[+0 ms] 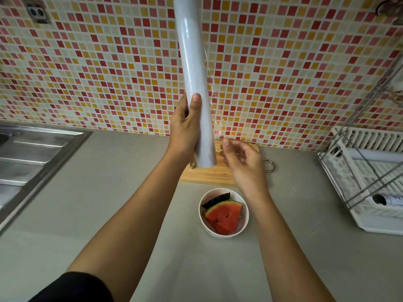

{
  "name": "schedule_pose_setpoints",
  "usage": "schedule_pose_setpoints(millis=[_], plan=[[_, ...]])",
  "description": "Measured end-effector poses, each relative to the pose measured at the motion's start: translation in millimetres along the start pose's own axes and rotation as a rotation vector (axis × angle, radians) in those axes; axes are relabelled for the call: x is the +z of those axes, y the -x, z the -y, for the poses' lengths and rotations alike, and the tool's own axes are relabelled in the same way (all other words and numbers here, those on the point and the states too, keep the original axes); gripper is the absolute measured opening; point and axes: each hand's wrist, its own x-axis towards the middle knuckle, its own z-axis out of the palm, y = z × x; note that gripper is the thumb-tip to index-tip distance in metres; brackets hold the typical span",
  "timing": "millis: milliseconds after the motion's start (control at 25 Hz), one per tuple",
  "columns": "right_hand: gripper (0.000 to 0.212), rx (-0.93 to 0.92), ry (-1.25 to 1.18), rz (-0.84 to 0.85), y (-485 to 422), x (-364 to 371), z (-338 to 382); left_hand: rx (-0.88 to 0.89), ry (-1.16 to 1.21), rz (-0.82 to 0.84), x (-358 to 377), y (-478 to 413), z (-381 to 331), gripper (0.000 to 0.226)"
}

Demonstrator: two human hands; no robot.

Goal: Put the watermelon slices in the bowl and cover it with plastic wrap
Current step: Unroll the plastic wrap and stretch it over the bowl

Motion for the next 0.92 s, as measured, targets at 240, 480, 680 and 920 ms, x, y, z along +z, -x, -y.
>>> schedule_pose_setpoints(millis=[240,480,680,920], plan=[[0.009,-0.141,0.016,-0.115,-4.3,5.1,7.2,0.015,0.027,0.072,7.5,6.4,1.0,0.031],[0.037,-0.269,0.055,-0.005,9.8,6.9,3.6,0.001,0.063,0.056,5.8,1.6,-5.0,0.034],[0.059,-0.212,0.195,-0.097,9.3,15.9,1.4,0.012,0.037,0.065,12.4,6.5,-3.2,0.03],[0.043,-0.043,-0.048,-0.101,4.3,16.0,-8.3,0.034,0.06,0.073,11.7,8.9,-0.5,0.028]])
